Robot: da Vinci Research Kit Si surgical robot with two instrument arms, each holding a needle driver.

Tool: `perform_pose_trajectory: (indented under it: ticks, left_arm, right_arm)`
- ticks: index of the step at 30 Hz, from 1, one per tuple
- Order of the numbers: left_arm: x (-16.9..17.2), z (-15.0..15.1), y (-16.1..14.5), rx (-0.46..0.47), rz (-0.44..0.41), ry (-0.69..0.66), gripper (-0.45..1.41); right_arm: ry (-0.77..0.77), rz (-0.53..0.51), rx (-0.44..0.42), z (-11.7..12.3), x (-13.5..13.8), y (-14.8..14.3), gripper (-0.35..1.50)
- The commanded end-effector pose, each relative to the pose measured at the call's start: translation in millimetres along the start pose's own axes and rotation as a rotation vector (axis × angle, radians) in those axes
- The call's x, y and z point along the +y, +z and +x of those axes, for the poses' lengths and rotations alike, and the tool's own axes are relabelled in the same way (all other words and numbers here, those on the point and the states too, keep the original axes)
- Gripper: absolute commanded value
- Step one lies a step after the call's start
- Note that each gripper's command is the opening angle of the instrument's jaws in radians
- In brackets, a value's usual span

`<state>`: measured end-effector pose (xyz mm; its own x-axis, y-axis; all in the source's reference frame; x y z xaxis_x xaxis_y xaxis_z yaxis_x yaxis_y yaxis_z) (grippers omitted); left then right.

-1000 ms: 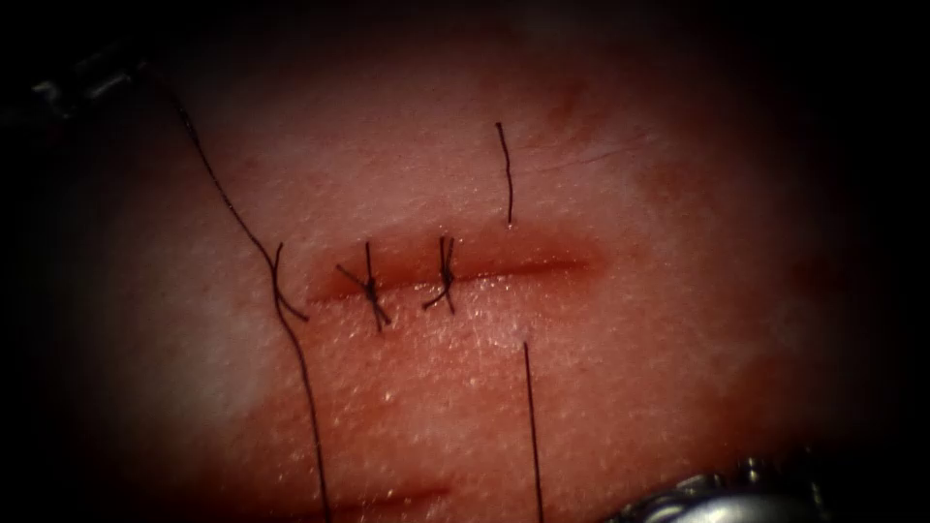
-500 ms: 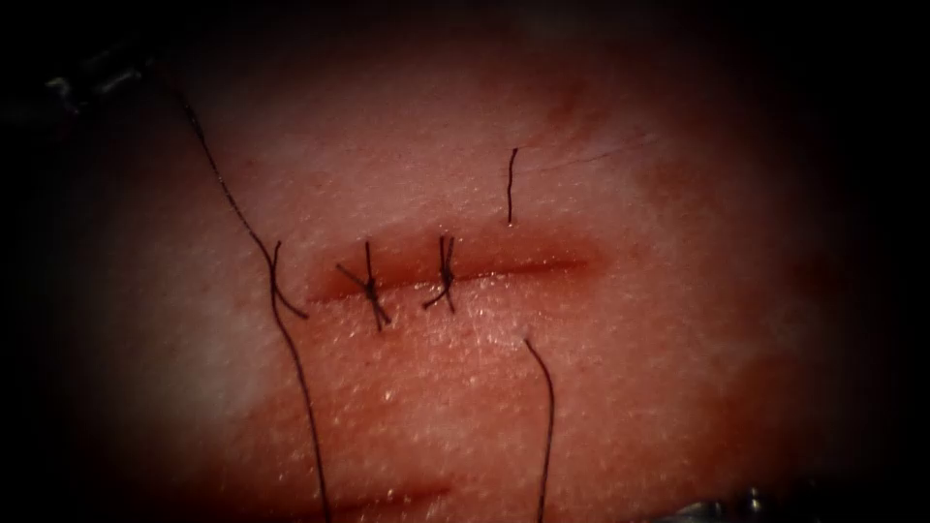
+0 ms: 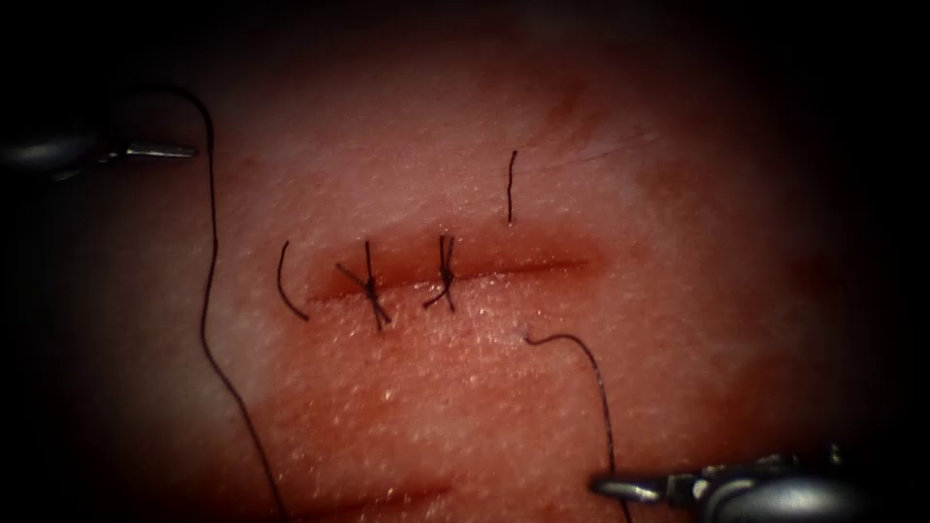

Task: Wound Closure
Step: Grab long end of suture with left grasper

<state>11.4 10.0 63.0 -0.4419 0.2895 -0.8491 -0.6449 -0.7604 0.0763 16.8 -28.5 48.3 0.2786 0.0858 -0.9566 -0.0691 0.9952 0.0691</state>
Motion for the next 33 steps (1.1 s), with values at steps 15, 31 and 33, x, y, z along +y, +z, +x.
perform_pose_trajectory:
  ticks: [15, 31, 33]
  left_arm:
    - [9.4, 7.7, -1.1, 0.054, -0.204, 0.140, 1.03]
    - [28.1, 11.1, 7.8, 0.222, -0.447, 0.431, 0.71]
    - [29.9, 11.3, 8.4, 0.240, -0.466, 0.472, 0.69]
  right_arm:
    - [0.034, -0.066, 0.054, 2.5, 4.2, -7.7, 1.48]
    - [0.044, -0.198, 0.033, 2.4, 10.1, -9.1, 1.48]
    - [0.047, -0.205, 0.029, 2.0, 10.5, -8.7, 1.48]
